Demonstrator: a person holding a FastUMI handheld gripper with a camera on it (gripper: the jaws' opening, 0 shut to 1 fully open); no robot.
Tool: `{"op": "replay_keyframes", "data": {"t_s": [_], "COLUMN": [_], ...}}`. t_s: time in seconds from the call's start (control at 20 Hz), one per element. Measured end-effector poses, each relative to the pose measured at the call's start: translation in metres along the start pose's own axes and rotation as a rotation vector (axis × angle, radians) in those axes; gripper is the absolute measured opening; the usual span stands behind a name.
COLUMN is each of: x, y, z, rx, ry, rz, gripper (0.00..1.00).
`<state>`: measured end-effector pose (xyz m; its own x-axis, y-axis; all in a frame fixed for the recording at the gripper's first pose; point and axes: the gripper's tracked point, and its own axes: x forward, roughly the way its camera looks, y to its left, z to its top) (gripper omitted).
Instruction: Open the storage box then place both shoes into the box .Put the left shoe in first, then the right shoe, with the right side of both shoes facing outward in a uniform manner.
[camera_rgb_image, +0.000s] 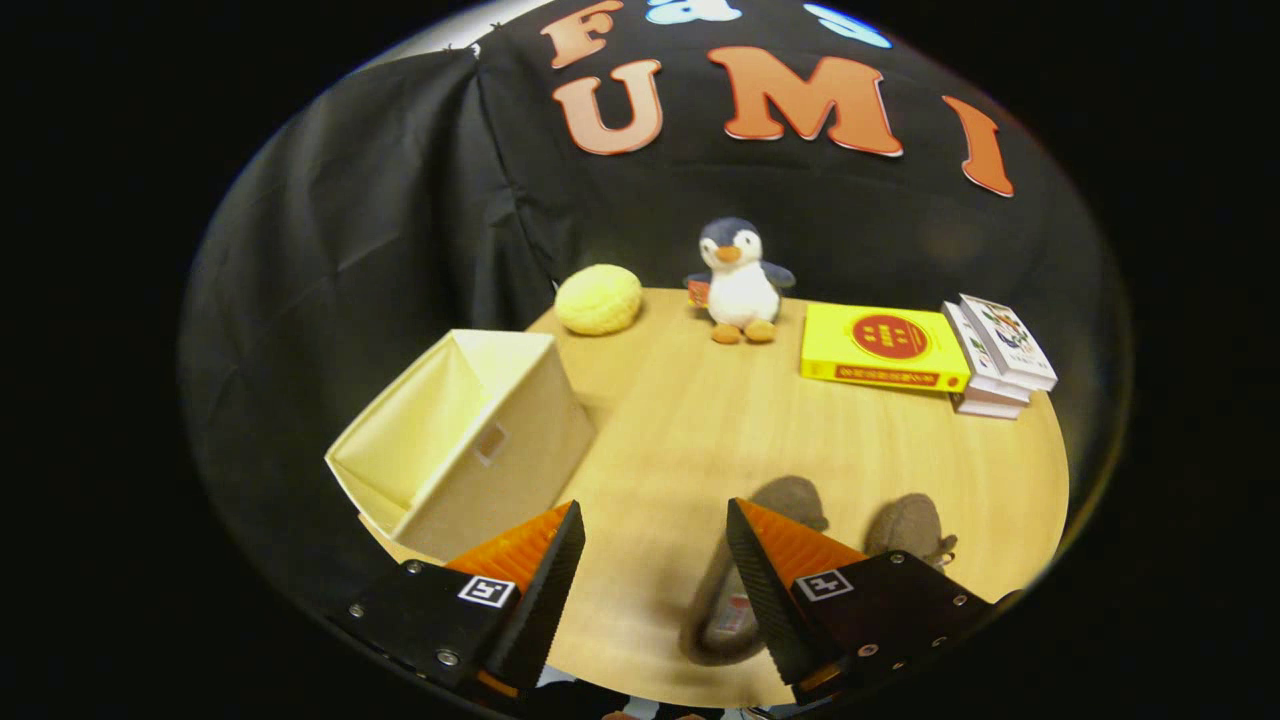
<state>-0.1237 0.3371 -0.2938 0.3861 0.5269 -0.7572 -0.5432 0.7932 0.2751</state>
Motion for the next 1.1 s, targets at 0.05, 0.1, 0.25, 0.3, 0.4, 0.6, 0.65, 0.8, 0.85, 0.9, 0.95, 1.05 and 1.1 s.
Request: {"op": "replay_keyframes", "data": {"t_s": [0.05,0.1,0.25,0.3,0.4,0.6,0.65,0.8,0.85,0.9,0.95,1.05,1.1], "x": [-0.002,-0.001,0.004,0.008,0.015,0.040,0.046,0.063,0.068,0.073,0.077,0.083,0.082], "y": [-0.015,-0.029,-0.056,-0.062,-0.073,-0.092,-0.095,-0.109,-0.112,-0.111,-0.108,-0.102,-0.105], "z": [-0.013,-0.023,-0.052,-0.061,-0.073,-0.092,-0.095,-0.095,-0.095,-0.093,-0.093,-0.095,-0.096], "rx": [0.010,0.017,0.026,0.027,0.032,0.032,0.036,0.087,0.115,0.142,0.159,0.164,0.164], "ry": [0.017,0.028,0.070,0.089,0.104,0.139,0.152,0.150,0.149,0.148,0.152,0.168,0.171], "rz": [-0.027,-0.053,-0.099,-0.102,-0.123,-0.163,-0.174,-0.224,-0.234,-0.232,-0.221,-0.196,-0.209], "gripper": [0.87,0.87,0.86,0.86,0.86,0.82,0.81,0.62,0.57,0.52,0.49,0.37,0.31]}}
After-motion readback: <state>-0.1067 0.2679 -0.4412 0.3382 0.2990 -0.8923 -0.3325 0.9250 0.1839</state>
